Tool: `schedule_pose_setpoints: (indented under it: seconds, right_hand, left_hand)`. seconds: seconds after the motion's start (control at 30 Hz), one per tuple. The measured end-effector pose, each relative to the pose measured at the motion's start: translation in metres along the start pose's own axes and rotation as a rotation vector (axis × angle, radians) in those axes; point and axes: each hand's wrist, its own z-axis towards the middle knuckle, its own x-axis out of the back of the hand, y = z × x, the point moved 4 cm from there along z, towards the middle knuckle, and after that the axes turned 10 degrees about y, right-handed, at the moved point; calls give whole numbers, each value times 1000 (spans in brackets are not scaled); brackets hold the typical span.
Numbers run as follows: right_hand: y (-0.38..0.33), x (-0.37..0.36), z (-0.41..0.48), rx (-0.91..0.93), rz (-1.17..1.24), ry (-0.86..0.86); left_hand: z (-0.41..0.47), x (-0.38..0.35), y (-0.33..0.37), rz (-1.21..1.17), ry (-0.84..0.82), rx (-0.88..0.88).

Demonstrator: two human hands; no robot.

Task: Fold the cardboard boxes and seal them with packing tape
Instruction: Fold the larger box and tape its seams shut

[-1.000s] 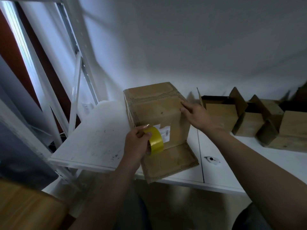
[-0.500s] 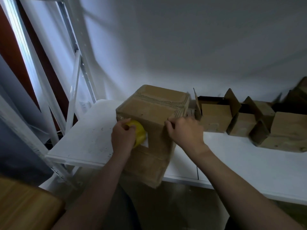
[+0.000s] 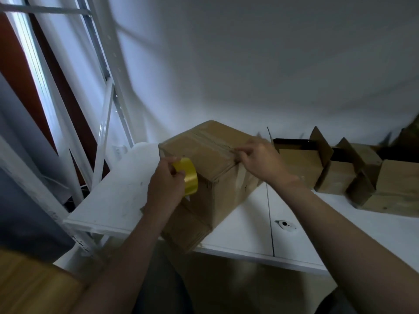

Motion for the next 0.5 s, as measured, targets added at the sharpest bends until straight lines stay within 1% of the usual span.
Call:
schedule_pose_setpoints:
  seconds: [0.03, 0.13, 0.2, 0.27, 0.3, 0.37, 0.5]
  right_hand:
    - [11, -2, 8, -18, -38, -61]
    - [37, -11, 26, -102, -227, -349]
    - [50, -17, 34, -146, -289, -444]
    - [54, -21, 37, -180, -280, -483]
    - [56, -23, 37, -208, -235, -494]
    - [53, -22, 32, -208, -188, -496]
    - [50, -23, 22, -208, -157, -464]
  left_hand:
    - [-6, -3, 4, 14, -9, -17]
    - [-28, -15, 13, 67, -19, -40]
    - [-39, -30, 14, 139, -35, -34]
    - [-43, -43, 10, 158, -44, -41]
    - [-44, -48, 8, 155, -33, -40]
    - [-44, -52, 5, 161, 13, -45]
    - [-48, -56, 9, 274, 100, -145]
